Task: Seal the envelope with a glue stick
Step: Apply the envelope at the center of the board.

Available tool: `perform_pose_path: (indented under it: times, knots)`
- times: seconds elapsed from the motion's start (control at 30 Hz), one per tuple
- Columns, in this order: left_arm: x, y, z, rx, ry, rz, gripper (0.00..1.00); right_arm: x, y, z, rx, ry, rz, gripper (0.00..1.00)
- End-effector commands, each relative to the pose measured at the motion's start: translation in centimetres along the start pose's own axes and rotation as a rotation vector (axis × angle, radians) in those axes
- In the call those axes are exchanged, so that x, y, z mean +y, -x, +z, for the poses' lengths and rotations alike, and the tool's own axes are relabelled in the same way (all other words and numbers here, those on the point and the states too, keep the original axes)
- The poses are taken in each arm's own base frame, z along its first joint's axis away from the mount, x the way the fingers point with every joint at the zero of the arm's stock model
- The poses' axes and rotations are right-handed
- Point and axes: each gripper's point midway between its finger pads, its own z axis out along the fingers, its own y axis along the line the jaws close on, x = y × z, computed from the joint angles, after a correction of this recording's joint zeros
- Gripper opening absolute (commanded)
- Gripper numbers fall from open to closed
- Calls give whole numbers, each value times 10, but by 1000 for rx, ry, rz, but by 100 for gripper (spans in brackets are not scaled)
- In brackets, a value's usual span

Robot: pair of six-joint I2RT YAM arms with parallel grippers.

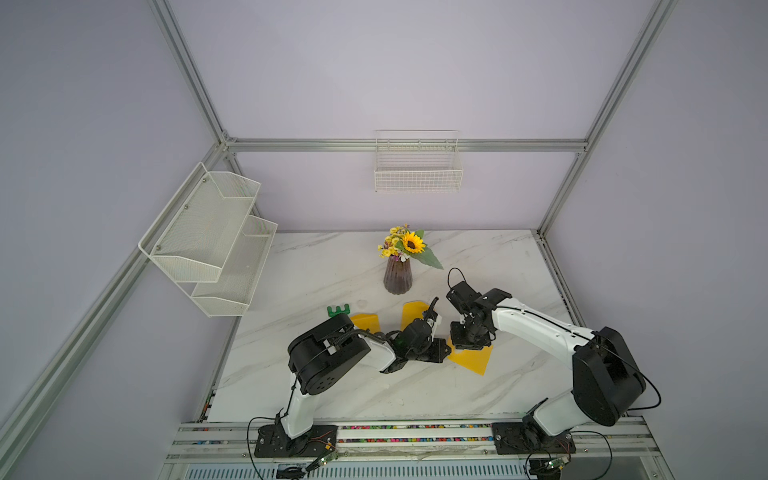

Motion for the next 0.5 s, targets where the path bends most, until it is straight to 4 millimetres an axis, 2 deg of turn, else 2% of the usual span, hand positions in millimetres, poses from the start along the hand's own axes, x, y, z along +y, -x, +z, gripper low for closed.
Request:
perform_pose_path:
  times: [0.0, 0.1, 0.23, 0.27, 0.33, 0.4, 0.47]
  knots:
    - [23, -21, 1, 65, 91, 2, 0, -11, 3, 4, -23, -74, 5, 0]
    - [22, -21, 0, 64, 90, 1, 0, -41, 13, -7, -82, -252, 8, 0]
    - [23, -22, 0, 66, 93, 0, 0, -54, 15, -11, -85, -339, -2, 0]
    - [22, -21, 1, 64, 90, 1, 0, -49, 14, -7, -72, -316, -9, 0]
    - [22, -21, 0, 63, 88, 2, 0, -28, 9, 4, -34, -193, -14, 0]
    - [22, -21, 1, 64, 89, 2, 0, 8, 3, 14, 11, 14, -29, 0]
    - [22, -21, 1, 64, 89, 2, 0, 34, 0, 14, 27, 162, -20, 0]
